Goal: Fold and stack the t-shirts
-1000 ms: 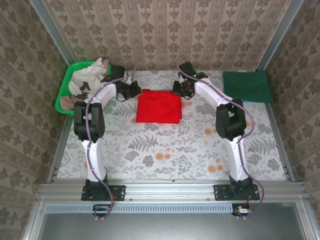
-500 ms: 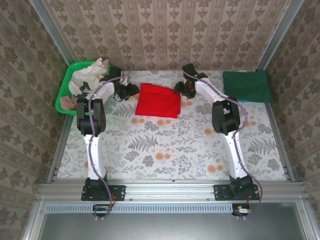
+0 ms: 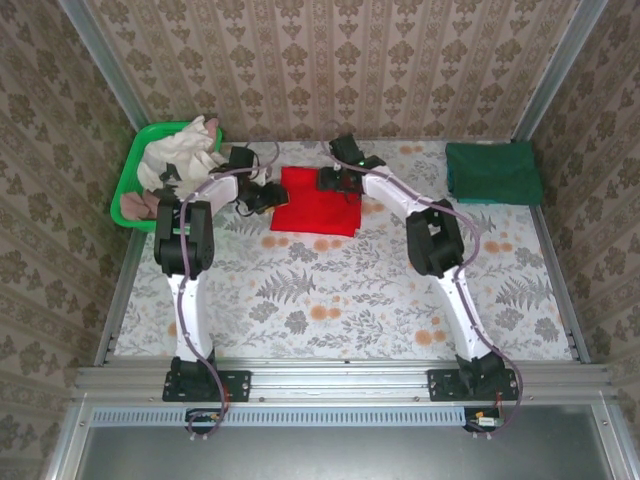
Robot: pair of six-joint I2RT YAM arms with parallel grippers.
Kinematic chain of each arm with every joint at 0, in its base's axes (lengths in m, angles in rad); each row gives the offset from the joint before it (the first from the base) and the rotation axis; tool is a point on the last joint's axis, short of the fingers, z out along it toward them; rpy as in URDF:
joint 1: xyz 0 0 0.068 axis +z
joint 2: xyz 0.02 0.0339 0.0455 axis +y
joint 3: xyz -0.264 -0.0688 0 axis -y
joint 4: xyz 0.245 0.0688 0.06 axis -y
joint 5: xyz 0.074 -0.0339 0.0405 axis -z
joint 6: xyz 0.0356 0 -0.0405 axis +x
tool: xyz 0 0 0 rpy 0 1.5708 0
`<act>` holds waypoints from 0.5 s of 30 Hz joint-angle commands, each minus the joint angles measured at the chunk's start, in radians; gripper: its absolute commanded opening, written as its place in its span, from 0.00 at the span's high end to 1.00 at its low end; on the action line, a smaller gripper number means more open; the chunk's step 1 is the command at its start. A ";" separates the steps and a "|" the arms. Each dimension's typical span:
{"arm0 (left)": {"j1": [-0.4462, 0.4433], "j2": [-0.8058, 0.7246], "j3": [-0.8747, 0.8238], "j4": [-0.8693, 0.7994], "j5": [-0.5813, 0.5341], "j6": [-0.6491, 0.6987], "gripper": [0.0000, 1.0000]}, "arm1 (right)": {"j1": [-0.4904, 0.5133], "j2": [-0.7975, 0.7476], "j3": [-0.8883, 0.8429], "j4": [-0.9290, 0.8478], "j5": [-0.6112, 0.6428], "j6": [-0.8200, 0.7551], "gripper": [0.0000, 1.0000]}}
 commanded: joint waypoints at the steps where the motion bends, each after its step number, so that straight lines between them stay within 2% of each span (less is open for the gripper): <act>1: 0.005 -0.010 -0.066 -0.004 -0.009 0.014 0.56 | -0.030 0.120 0.157 -0.191 0.000 0.007 0.36; 5: -0.001 -0.097 -0.198 0.047 0.032 0.013 0.58 | -0.009 0.140 0.166 -0.180 -0.099 0.041 0.36; 8: -0.012 -0.200 -0.335 0.094 0.062 -0.002 0.59 | 0.038 0.108 0.105 -0.235 -0.101 0.001 0.36; 11: -0.025 -0.339 -0.510 0.159 0.102 -0.038 0.60 | 0.084 -0.038 -0.168 -0.148 -0.098 -0.035 0.36; 15: -0.024 -0.538 -0.691 0.170 0.075 -0.077 0.58 | 0.111 -0.276 -0.581 -0.006 -0.090 -0.031 0.35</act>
